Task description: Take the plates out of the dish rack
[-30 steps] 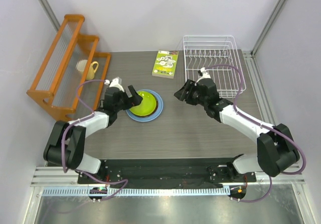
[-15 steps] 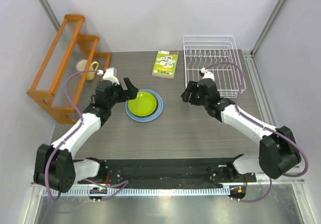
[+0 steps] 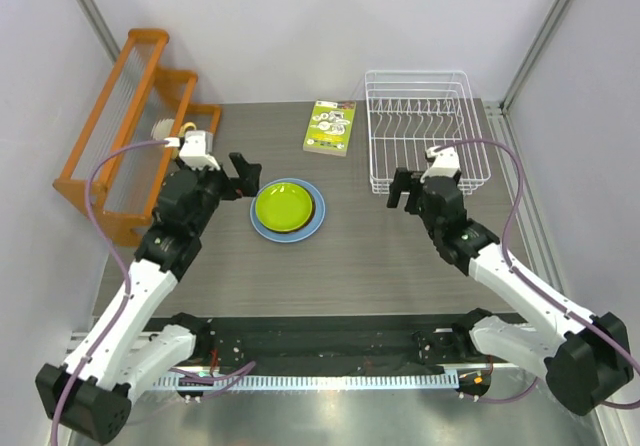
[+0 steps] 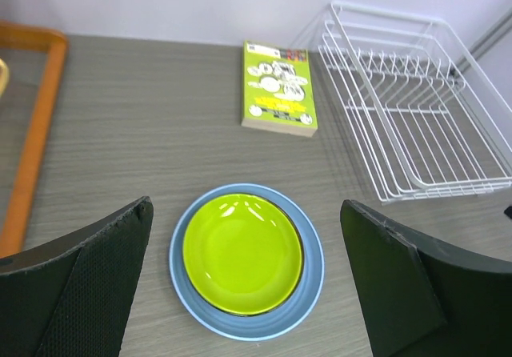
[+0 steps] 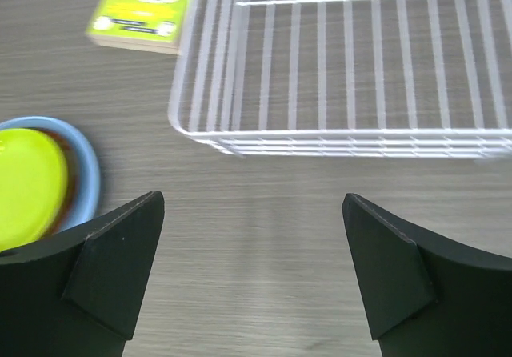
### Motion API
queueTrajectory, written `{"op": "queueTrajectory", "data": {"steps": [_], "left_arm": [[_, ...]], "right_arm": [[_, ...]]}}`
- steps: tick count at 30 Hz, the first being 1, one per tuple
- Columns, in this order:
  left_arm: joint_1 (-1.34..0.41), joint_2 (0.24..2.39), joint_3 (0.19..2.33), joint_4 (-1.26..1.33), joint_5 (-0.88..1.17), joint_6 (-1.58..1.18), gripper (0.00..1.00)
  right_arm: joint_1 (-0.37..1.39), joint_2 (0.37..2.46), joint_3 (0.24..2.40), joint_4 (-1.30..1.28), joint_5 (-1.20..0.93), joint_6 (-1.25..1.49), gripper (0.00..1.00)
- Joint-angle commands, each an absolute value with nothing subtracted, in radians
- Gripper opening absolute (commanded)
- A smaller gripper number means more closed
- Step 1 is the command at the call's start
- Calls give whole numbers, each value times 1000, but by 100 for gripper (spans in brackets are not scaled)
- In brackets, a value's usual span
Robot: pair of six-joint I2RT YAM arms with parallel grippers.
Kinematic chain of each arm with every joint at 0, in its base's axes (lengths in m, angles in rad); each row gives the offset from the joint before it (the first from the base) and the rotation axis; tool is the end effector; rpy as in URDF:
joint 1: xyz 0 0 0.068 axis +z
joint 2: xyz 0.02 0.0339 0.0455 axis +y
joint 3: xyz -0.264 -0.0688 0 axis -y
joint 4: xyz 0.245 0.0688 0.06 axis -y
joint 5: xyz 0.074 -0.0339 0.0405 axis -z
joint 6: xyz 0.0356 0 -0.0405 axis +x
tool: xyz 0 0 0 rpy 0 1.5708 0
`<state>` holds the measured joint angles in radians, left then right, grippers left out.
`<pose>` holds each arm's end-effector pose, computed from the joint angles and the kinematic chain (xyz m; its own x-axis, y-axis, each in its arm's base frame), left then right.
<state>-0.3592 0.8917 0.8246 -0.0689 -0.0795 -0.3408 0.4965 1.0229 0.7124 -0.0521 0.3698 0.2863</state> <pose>0.1987 -0.0716 0.3475 -0.2121 -0.2762 -0.9374 0.2184 0.9215 -0.3210 0.2122 0.1003 0.2831 -0.3407 0.1149 -0.9331 -0.0530 0.9886 0.1411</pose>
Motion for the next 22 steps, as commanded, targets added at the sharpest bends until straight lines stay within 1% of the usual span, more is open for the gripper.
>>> {"op": "queueTrajectory", "data": {"steps": [1,6,10,16,22], "left_arm": [[-368,793,764,-48,-199,-261,99],[-371,732,648,35,-291,-235,99],[-373,707,577,86,-365,-239,99],[-373,738,514,155,-373,-248,100],[-376,770,457,219,-403,-268,99]], "right_arm": [[502,954,603,33,564,213,100],[502,874,441,207,696,140,100],[502,832,361,296,781,114,100],[502,784,307,314,799,107,100],[500,839,267,383,818,74,100]]}}
